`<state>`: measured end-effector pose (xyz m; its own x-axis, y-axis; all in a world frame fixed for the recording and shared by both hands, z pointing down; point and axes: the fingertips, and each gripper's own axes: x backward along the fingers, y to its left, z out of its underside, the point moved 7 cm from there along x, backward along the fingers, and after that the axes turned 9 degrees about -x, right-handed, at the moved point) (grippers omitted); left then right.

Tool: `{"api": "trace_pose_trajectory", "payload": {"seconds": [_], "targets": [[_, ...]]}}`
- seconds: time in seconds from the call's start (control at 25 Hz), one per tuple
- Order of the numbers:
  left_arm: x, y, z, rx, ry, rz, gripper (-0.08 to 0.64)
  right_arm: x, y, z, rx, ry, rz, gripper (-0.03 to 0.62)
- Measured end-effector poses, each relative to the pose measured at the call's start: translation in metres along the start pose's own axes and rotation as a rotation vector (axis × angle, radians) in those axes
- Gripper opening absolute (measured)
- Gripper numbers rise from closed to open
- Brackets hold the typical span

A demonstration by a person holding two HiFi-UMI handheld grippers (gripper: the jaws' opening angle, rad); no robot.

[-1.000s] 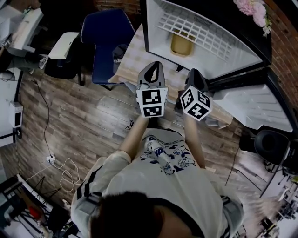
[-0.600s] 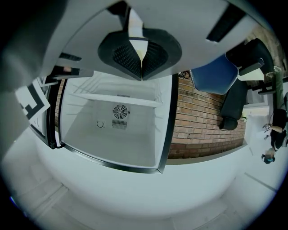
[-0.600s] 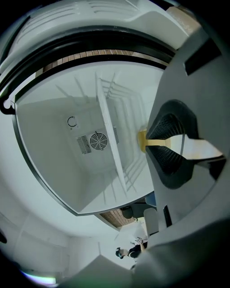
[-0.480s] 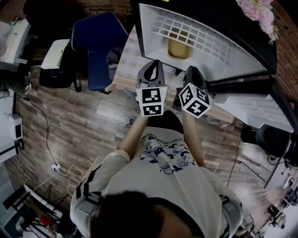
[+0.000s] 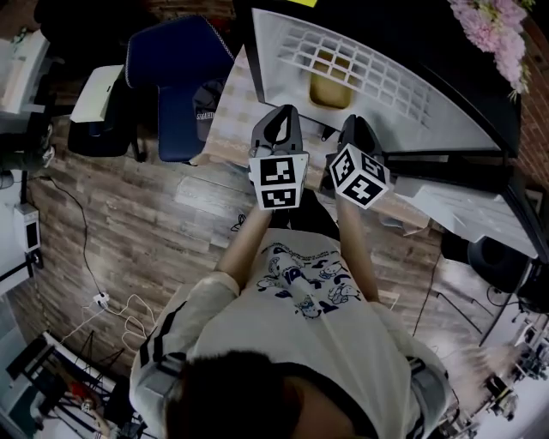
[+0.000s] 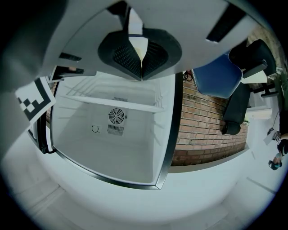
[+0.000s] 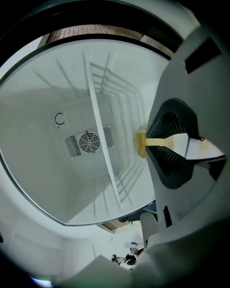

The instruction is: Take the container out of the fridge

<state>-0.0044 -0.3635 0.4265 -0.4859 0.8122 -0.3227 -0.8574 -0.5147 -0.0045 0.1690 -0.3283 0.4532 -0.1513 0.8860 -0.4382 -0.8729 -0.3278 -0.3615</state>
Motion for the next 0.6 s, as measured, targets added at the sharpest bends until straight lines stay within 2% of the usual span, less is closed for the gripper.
{"api": "trace_pose_trajectory", "payload": {"seconds": [0.6], "targets": [[-0.035, 0.0, 0.002, 0.035, 0.057, -0.045, 0.02, -0.057, -0.022, -0.001, 0.006, 0.092, 0.024, 0.049]]}}
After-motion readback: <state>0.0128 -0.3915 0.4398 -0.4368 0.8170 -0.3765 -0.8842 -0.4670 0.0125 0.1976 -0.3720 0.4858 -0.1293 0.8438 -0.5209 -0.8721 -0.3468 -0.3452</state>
